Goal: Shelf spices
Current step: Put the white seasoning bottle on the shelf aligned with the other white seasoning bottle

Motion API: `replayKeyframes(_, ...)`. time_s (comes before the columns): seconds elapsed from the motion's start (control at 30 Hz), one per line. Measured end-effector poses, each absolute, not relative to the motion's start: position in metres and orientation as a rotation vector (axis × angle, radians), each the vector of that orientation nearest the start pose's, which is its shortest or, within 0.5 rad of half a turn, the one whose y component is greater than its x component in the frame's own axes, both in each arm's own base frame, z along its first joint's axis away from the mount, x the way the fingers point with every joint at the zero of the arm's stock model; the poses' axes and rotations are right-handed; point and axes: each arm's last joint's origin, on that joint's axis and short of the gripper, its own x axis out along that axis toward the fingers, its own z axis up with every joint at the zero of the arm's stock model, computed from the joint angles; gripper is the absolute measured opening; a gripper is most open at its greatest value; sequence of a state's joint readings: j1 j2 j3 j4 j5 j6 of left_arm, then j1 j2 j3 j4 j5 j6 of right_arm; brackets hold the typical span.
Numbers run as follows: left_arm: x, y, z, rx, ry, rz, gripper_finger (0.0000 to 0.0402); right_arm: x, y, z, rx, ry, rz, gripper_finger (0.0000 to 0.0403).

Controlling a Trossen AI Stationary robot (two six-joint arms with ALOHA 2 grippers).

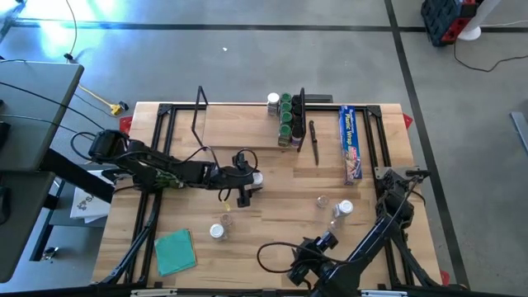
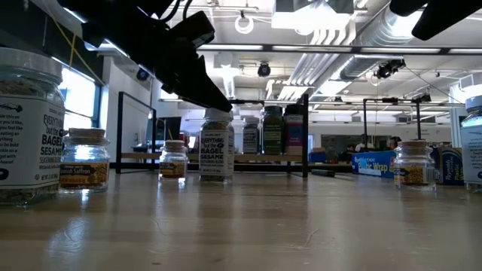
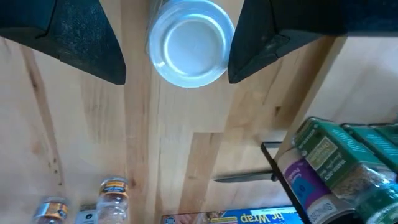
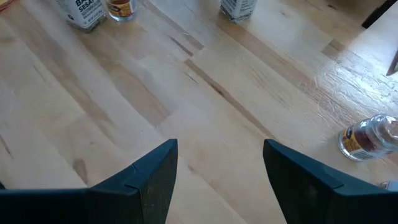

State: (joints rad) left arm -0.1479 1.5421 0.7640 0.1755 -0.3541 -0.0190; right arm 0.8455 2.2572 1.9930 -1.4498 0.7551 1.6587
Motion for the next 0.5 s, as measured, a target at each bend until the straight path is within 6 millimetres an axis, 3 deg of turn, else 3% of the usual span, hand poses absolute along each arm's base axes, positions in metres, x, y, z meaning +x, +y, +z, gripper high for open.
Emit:
replayKeyframes(0.2,0.304,-0.030,0.190,0.186,0.575,0.179,0.0280,0.298,0.307,0.214,0.248,0.797,-0.776,0.0232)
replayKeyframes(0.5,0.306,-0.016,0.174,0.125,0.669,0.131,0.0280,0.300,0.307,0.214,0.267,0.790,-0.772,0.0232)
